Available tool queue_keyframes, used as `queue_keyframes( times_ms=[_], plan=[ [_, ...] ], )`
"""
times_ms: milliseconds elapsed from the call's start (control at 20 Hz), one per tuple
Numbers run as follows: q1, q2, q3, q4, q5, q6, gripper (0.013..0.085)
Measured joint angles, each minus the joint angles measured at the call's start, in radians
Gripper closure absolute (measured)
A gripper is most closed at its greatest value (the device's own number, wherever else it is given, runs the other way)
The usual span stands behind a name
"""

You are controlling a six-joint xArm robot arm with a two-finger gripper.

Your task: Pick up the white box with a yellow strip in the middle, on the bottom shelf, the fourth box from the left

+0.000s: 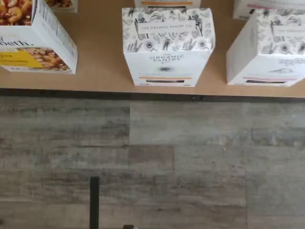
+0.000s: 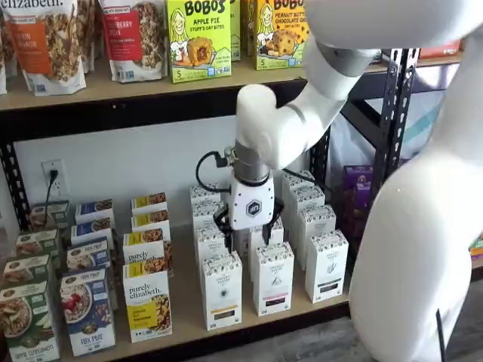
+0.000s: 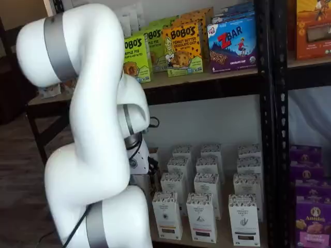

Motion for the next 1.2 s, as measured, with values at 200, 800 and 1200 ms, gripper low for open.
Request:
queue_keyframes(
  times_ms=[200, 800, 1200],
  plan=[
    [0.001, 0.098, -0.04, -0.005, -0.054, 0.007, 0.013],
    [-0.024, 0.367, -0.194, -0.106, -0.198, 0.081, 0.013],
    [-0.044, 0.487, -0.283, -0.109, -0.24, 0.066, 0.013]
  ],
)
